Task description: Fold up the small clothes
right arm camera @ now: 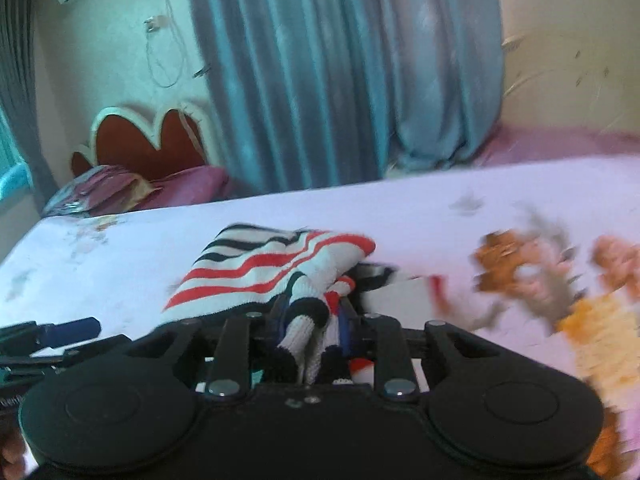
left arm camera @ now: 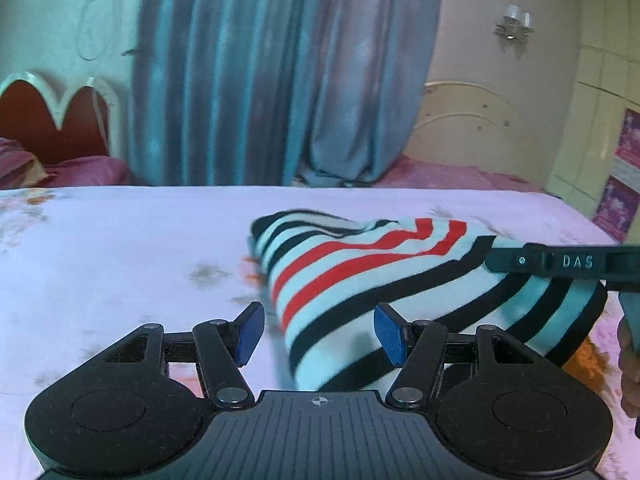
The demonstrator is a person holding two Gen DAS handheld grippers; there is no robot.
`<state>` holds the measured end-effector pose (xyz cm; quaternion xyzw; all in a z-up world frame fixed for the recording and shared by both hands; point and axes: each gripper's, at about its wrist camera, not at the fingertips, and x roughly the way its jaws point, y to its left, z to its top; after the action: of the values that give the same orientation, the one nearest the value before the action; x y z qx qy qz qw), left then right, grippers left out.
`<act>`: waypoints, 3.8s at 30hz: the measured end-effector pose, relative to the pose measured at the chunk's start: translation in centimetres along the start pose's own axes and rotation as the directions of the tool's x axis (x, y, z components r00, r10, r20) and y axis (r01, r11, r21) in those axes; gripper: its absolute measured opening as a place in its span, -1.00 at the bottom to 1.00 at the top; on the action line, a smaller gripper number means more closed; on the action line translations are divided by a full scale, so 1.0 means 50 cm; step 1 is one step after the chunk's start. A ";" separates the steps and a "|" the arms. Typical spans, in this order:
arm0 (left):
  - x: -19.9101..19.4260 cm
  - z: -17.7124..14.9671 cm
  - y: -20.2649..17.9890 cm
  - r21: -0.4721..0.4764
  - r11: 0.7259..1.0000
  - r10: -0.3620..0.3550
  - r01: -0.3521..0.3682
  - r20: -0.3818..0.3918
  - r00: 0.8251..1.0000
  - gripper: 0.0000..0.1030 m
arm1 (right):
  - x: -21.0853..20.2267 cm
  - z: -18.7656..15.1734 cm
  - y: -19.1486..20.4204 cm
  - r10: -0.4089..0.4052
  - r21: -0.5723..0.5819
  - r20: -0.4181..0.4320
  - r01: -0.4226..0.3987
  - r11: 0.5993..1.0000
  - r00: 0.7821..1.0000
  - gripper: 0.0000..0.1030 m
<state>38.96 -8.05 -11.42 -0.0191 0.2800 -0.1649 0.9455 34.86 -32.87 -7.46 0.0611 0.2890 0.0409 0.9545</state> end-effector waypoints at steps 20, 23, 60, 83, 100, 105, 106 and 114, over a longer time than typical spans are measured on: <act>0.069 -0.055 -0.052 0.053 0.998 -0.022 0.029 -0.134 0.991 0.29 | -0.028 -0.088 -0.120 0.004 0.241 -0.137 0.030 0.970 0.991 -0.40; 0.071 -0.056 -0.053 0.067 0.997 -0.026 0.035 -0.129 0.991 0.29 | -0.047 -0.109 -0.122 0.047 0.271 -0.174 0.002 0.963 0.984 -0.14; 0.211 0.055 0.026 -0.065 0.998 -0.034 0.023 -0.179 0.983 0.29 | 0.163 0.009 -0.142 -0.047 0.259 -0.185 0.095 0.961 0.982 -0.83; 0.283 0.086 -0.008 -0.053 0.998 0.017 -0.028 -0.187 0.982 0.30 | 0.183 0.066 -0.117 -0.156 0.155 -0.105 0.171 0.973 0.982 -0.42; 0.281 0.067 0.003 -0.073 0.996 0.040 -0.056 -0.206 0.978 0.47 | 0.218 0.037 -0.106 -0.207 0.045 -0.171 0.218 0.975 0.963 -0.33; 0.232 0.064 -0.007 -0.050 0.998 0.027 -0.037 -0.186 0.982 0.47 | 0.160 0.036 -0.093 -0.167 0.046 -0.130 0.174 0.984 0.977 -0.35; 0.224 0.063 -0.009 -0.048 0.998 0.024 -0.033 -0.184 0.983 0.47 | 0.148 0.035 -0.089 -0.156 0.044 -0.126 0.163 0.986 0.980 -0.35; 0.172 0.038 -0.026 -0.058 0.998 -0.003 -0.007 -0.182 0.983 0.47 | 0.068 0.001 -0.048 -0.132 -0.037 -0.096 0.129 0.991 0.987 -0.35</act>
<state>46.37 -12.14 -14.16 -0.0313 0.3701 -0.1567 0.9151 37.83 -34.86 -9.62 0.0252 0.3383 -0.0142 0.9406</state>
